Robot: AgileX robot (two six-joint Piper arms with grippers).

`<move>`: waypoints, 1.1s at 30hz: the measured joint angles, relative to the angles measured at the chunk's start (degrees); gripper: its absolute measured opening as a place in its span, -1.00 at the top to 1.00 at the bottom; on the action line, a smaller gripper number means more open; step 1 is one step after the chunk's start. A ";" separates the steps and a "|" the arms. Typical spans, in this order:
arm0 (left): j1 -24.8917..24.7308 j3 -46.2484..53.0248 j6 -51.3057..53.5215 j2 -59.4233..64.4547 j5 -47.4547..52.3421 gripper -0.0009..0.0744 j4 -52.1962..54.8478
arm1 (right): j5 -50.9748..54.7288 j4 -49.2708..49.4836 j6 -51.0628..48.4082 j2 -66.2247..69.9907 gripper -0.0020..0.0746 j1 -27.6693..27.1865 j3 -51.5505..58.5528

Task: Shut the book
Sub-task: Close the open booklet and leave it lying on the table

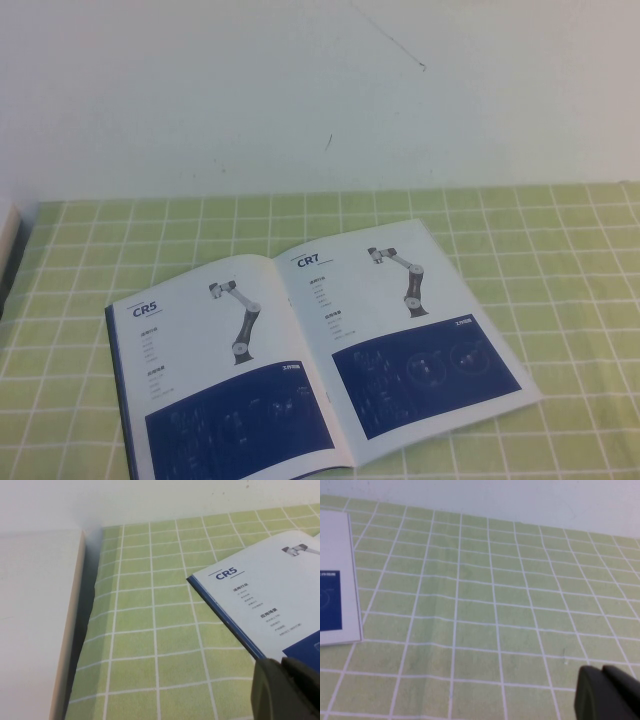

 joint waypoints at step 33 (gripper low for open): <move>0.00 0.40 0.20 0.00 -43.19 0.99 -0.17 | -55.56 0.93 1.72 -0.09 0.95 0.00 0.48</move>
